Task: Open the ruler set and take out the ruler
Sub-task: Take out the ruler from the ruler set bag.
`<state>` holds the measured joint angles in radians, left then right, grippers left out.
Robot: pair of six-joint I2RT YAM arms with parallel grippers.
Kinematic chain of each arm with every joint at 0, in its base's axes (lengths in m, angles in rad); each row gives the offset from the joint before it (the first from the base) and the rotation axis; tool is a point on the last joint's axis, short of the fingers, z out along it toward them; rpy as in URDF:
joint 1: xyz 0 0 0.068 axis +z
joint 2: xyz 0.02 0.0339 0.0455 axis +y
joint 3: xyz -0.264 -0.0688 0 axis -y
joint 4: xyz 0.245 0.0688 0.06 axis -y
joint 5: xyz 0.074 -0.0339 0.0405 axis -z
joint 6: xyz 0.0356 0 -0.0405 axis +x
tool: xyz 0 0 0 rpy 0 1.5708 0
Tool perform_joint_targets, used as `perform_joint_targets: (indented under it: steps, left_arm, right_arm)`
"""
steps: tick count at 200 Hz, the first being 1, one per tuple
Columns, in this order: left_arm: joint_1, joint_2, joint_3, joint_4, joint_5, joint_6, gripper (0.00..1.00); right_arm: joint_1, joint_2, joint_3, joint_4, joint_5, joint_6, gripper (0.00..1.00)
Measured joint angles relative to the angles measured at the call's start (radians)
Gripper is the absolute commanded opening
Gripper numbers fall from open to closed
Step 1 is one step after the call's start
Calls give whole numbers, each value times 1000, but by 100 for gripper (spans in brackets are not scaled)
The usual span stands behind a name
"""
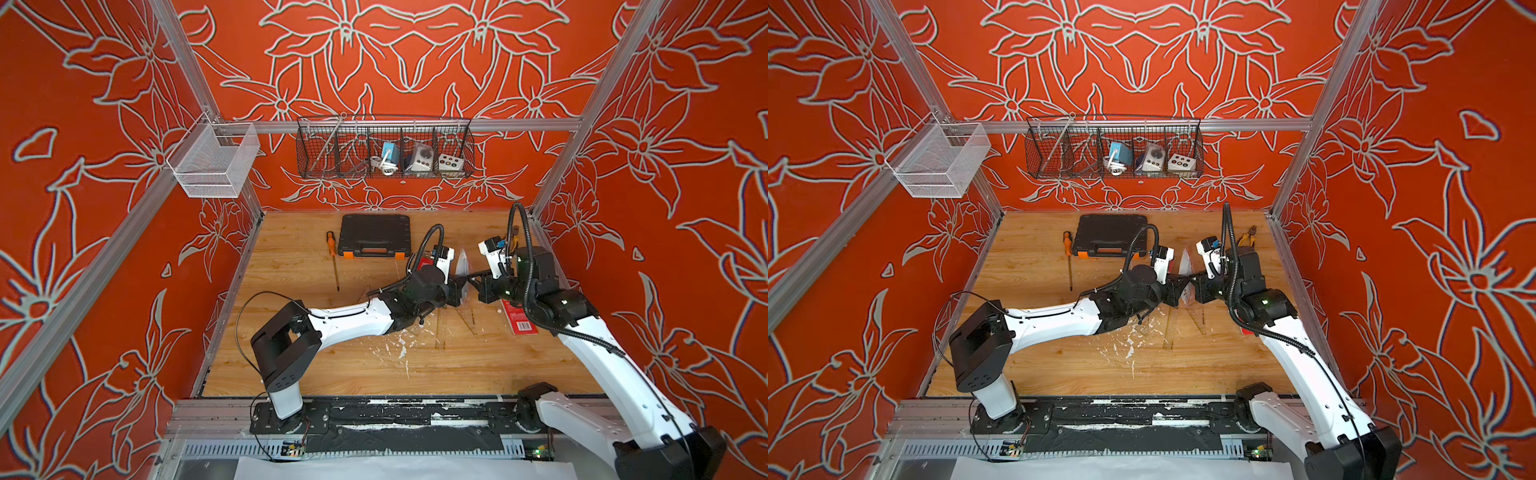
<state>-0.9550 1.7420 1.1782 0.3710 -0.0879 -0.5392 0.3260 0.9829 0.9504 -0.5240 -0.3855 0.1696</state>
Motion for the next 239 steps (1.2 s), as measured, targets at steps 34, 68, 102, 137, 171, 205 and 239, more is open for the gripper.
perform_joint_targets:
  steps: [34, 68, 102, 137, 171, 205, 239]
  left_arm:
    - [0, 29, 34, -20, -25, 3, 16]
    - [0, 76, 77, -40, -32, 9, 16]
    - [0, 99, 101, -50, -32, 16, 12]
    - [0, 102, 103, -51, -35, 18, 5]
    - [0, 97, 87, -47, -42, 19, 4]
    - [1, 66, 49, -48, -41, 18, 4]
    - [10, 20, 19, -46, -27, 14, 2]
  right_arm:
    - [0, 0, 0, 0, -1, -1, 0]
    - [0, 1, 0, -3, -1, -4, 0]
    - [1, 7, 0, -11, 0, -7, 0]
    - [1, 8, 0, -19, 13, -15, 0]
    - [2, 8, -3, -19, 51, -30, 0]
    - [2, 15, -41, -8, 86, -40, 0]
    - [2, 39, -61, 9, 140, -35, 0]
